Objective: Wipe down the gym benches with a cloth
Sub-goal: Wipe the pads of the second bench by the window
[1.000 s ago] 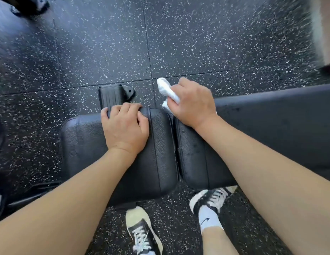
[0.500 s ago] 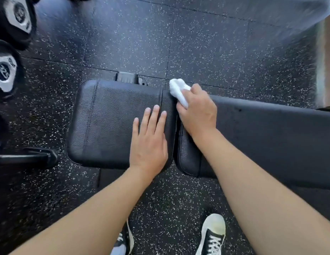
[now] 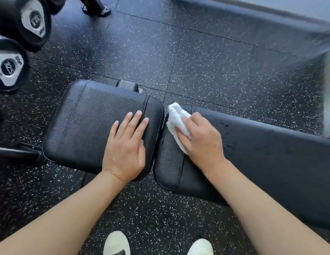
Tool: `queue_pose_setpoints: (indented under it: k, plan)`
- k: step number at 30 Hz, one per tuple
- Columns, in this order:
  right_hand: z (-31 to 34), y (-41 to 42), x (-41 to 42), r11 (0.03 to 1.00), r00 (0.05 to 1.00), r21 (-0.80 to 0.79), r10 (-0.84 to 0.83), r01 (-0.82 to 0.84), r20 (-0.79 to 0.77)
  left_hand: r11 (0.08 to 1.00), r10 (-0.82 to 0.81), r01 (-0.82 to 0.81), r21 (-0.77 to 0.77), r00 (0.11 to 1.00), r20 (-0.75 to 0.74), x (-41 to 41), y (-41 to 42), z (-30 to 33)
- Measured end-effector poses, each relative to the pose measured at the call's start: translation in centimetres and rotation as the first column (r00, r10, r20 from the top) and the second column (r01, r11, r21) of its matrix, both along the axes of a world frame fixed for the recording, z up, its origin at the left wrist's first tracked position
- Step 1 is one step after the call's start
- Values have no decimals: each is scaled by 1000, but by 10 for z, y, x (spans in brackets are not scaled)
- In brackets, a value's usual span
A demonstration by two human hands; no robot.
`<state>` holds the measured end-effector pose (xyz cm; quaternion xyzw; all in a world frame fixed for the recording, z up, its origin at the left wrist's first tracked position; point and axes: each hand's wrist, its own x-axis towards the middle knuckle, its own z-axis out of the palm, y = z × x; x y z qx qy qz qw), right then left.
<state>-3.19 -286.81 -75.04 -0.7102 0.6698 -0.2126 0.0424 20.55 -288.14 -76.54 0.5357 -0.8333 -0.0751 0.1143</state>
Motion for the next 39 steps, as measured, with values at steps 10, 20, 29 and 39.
queue_pose_setpoints:
  k: [10, 20, 29, 39]
  plan:
    - [19, 17, 24, 989, 989, 112, 79, -93, 126, 1000, 17, -17, 4, 1000, -24, -5, -3, 8]
    - [2, 22, 0, 980, 978, 44, 187, -191, 92, 1000, 21, -22, -9, 998, -67, -29, -21, -4]
    - [6, 14, 16, 999, 994, 19, 23, -25, 105, 999, -9, 15, 34, 987, -162, -23, -20, 2]
    - [9, 72, 13, 967, 968, 52, 250, -249, -6, 994, -84, 93, 49, 984, -158, -22, -18, 2]
